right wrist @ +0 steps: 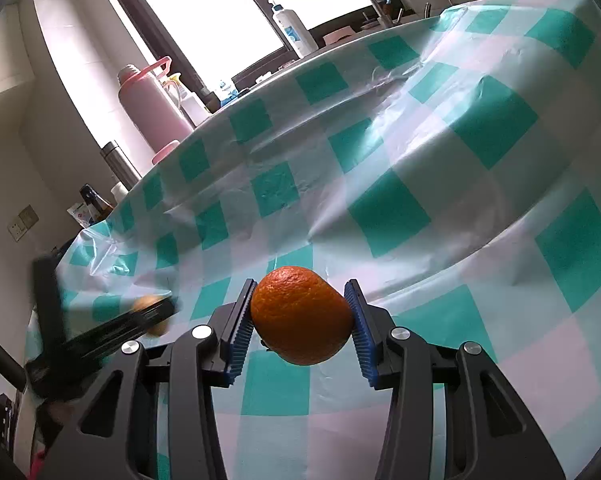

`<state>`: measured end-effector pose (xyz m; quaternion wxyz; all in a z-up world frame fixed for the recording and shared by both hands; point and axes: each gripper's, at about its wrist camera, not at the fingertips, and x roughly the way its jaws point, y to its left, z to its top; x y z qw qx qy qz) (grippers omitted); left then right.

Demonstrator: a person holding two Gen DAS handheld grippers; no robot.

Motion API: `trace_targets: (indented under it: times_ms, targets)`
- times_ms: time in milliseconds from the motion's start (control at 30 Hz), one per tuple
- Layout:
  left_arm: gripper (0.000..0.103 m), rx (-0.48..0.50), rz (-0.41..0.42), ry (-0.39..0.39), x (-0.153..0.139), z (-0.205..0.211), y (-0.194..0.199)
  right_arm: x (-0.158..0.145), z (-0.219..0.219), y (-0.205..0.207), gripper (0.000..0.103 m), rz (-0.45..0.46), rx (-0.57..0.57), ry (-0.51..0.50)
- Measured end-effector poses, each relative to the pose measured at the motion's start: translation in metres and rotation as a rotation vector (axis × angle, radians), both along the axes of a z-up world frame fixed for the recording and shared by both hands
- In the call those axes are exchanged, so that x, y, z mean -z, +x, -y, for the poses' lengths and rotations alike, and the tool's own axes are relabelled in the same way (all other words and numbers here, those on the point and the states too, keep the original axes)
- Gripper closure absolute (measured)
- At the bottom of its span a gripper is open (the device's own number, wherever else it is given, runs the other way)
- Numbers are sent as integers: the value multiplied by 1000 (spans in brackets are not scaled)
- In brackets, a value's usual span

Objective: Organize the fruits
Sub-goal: 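Grasp the yellow striped fruit with the left gripper while the right gripper holds the tangerine, then carry the yellow striped fruit and tangerine in both grippers to the white bin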

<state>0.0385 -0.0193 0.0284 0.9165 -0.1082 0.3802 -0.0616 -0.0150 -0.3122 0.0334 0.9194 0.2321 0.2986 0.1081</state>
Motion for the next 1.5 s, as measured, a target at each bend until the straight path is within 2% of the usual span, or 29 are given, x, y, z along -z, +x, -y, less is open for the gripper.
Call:
trace_targets:
  times_ms: [100,200,367,633,767,900,1033,1267,1500]
  targets:
    - [58,-33,35,-28,1,-33,-33,1,0,0,59,-3,4,-1]
    - [58,-50,39,-106,-1,-52,-39,1,0,1,59,-10,-1,-6]
    - [58,-68,84,-120,-7,-64,-54,1,-5,-4,59,-15,-12,-27]
    - [58,-37,79,-131,-1,-67,-68,-3,-45,-64,59,10,-114,-25]
    - [58,-24,156,-143,-12,-70,-85,-3,-63,-87,59,0,-179,-32]
    - [58,-6,196,-161,-15,-73,-113,-6,-76,-110,59,12,-238,-77]
    - [58,31,220,-146,-16,-71,-149,-8,-78,-134,59,34,-265,-111]
    - [58,160,343,-9,-25,-41,-205,-2,-53,-171,59,40,-239,-118]
    - [58,305,328,41,-20,8,-222,2,-5,-199,59,45,-143,-106]
